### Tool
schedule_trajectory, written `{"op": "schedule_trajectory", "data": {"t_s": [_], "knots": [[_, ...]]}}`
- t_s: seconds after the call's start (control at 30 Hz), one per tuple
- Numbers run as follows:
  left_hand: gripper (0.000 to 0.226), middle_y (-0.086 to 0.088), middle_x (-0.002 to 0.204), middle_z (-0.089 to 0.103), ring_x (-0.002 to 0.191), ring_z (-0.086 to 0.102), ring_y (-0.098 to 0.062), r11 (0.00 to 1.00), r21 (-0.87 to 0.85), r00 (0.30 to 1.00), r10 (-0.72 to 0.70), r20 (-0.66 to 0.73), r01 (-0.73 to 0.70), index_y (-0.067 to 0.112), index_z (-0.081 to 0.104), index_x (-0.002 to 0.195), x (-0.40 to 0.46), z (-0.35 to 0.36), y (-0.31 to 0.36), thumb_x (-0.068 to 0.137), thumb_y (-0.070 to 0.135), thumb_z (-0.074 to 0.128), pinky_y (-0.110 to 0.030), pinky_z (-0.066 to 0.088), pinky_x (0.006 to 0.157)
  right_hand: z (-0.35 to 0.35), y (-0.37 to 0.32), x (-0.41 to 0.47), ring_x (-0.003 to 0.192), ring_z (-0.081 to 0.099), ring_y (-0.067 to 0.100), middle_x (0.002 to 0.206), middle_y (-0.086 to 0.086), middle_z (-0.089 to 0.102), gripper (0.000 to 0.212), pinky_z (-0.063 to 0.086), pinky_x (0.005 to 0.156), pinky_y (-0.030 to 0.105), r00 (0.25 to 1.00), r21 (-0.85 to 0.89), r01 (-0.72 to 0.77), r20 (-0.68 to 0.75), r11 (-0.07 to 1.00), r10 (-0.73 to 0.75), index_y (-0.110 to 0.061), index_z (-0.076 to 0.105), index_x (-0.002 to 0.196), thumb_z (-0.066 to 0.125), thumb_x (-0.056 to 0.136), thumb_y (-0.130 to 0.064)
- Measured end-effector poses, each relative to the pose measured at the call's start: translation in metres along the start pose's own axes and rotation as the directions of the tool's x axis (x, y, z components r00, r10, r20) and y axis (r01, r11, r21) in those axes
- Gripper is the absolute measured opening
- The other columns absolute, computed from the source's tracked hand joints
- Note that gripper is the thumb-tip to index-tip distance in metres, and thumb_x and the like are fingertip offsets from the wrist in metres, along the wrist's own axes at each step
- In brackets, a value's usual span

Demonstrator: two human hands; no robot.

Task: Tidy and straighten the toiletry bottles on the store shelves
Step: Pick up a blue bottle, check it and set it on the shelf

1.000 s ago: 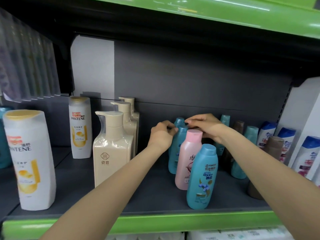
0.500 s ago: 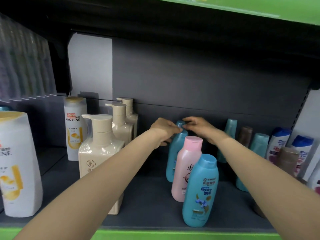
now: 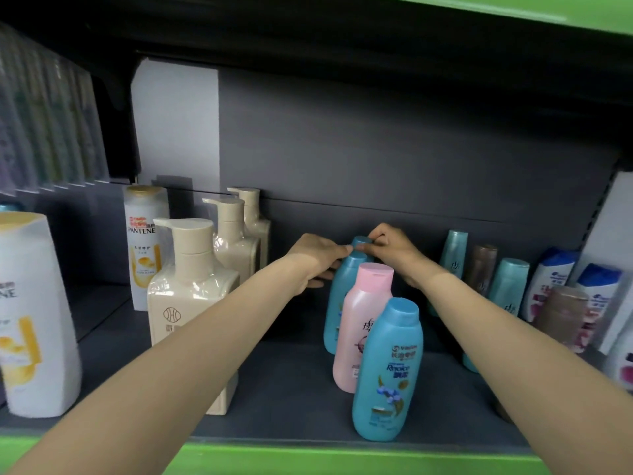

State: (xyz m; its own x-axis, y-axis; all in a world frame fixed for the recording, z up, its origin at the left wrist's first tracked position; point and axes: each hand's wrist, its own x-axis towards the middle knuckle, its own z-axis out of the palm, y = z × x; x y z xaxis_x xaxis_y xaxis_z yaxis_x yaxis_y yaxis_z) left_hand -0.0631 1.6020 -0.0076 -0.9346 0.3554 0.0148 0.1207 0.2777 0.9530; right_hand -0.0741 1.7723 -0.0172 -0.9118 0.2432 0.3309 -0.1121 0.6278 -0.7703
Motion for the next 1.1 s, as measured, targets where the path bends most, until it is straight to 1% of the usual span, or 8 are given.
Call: {"op": "schedule_trajectory", "data": {"t_s": [0.17, 0.27, 0.33, 0.43, 0.57, 0.8, 0.93, 1.1], "knots": [[0.005, -0.001, 0.085, 0.067, 0.073, 0.061, -0.011, 0.986, 0.019, 0.984, 0.168, -0.054, -0.167, 0.018, 0.066, 0.084, -0.003, -0.001, 0.001, 0.088, 0.018, 0.063, -0.016, 0.045, 0.059, -0.013, -0.007, -0.013, 0.083, 0.057, 0.023, 0.087, 0.016, 0.062, 0.024, 0.046, 0.078, 0.037, 0.993, 0.024, 0.062, -0.102, 0.998, -0.059, -0.02, 0.049, 0.075, 0.072, 0.081, -0.015], [0.01, 0.0, 0.081, 0.066, 0.076, 0.06, -0.012, 0.955, 0.134, 0.956, 0.279, -0.091, -0.266, 0.018, 0.067, 0.076, -0.007, -0.003, 0.004, 0.085, 0.013, 0.065, -0.017, 0.045, 0.067, -0.025, -0.022, -0.023, 0.083, 0.056, 0.021, 0.088, 0.013, 0.061, 0.022, 0.046, 0.079, 0.035, 0.976, 0.018, 0.111, -0.188, 0.994, -0.106, -0.019, 0.051, 0.078, 0.072, 0.08, -0.014], [0.003, 0.002, 0.082, 0.065, 0.08, 0.059, -0.01, 0.927, 0.176, 0.926, 0.354, -0.132, -0.33, 0.014, 0.069, 0.084, -0.015, -0.006, 0.009, 0.085, 0.013, 0.065, -0.015, 0.043, 0.075, -0.032, -0.035, -0.033, 0.086, 0.056, 0.021, 0.091, 0.013, 0.062, 0.022, 0.046, 0.082, 0.035, 0.957, -0.007, 0.14, -0.254, 0.99, -0.137, -0.017, 0.052, 0.086, 0.073, 0.079, -0.012], [0.004, 0.002, 0.085, 0.065, 0.08, 0.058, -0.007, 0.876, 0.171, 0.865, 0.476, -0.161, -0.45, 0.014, 0.068, 0.087, -0.031, -0.01, 0.016, 0.085, 0.013, 0.065, -0.009, 0.043, 0.068, -0.042, -0.057, -0.056, 0.092, 0.06, 0.024, 0.1, 0.014, 0.064, 0.021, 0.047, 0.089, 0.036, 0.931, -0.037, 0.172, -0.32, 0.984, -0.174, -0.016, 0.054, 0.093, 0.071, 0.081, -0.01], [0.008, 0.004, 0.089, 0.064, 0.082, 0.057, -0.005, 0.801, 0.18, 0.801, 0.591, -0.091, -0.571, 0.015, 0.067, 0.094, -0.058, -0.015, 0.026, 0.088, 0.017, 0.062, -0.002, 0.041, 0.065, -0.052, -0.088, -0.092, 0.095, 0.059, 0.018, 0.101, 0.009, 0.064, 0.017, 0.048, 0.088, 0.031, 0.886, -0.072, 0.273, -0.369, 0.959, -0.28, -0.014, 0.055, 0.094, 0.068, 0.084, -0.01], [0.032, 0.004, 0.115, 0.062, 0.1, 0.054, -0.002, 0.709, 0.125, 0.717, 0.697, 0.025, -0.694, 0.015, 0.058, 0.123, -0.119, -0.04, 0.04, 0.09, 0.015, 0.059, -0.011, 0.038, 0.084, -0.042, -0.148, -0.164, 0.093, 0.06, 0.01, 0.097, -0.002, 0.064, 0.016, 0.047, 0.084, 0.023, 0.789, -0.191, 0.365, -0.456, 0.911, -0.412, -0.008, 0.055, 0.101, 0.063, 0.087, -0.01], [0.04, 0.004, 0.12, 0.061, 0.11, 0.055, -0.006, 0.67, 0.019, 0.668, 0.738, 0.095, -0.742, 0.018, 0.051, 0.127, -0.155, -0.052, 0.038, 0.089, 0.015, 0.062, -0.023, 0.046, 0.095, -0.029, -0.184, -0.208, 0.09, 0.059, 0.001, 0.096, -0.006, 0.063, 0.016, 0.046, 0.079, 0.014, 0.745, -0.222, 0.396, -0.49, 0.891, -0.453, -0.009, 0.055, 0.103, 0.061, 0.089, -0.012], [0.035, 0.006, 0.111, 0.063, 0.1, 0.058, -0.004, 0.681, -0.054, 0.677, 0.732, 0.077, -0.73, 0.018, 0.05, 0.12, -0.196, -0.068, 0.033, 0.088, 0.017, 0.063, -0.011, 0.047, 0.074, -0.011, -0.215, -0.251, 0.092, 0.062, 0.007, 0.097, -0.004, 0.065, 0.014, 0.051, 0.083, 0.024, 0.75, -0.16, 0.385, -0.519, 0.909, -0.409, -0.01, 0.055, 0.101, 0.062, 0.089, -0.014]]}}
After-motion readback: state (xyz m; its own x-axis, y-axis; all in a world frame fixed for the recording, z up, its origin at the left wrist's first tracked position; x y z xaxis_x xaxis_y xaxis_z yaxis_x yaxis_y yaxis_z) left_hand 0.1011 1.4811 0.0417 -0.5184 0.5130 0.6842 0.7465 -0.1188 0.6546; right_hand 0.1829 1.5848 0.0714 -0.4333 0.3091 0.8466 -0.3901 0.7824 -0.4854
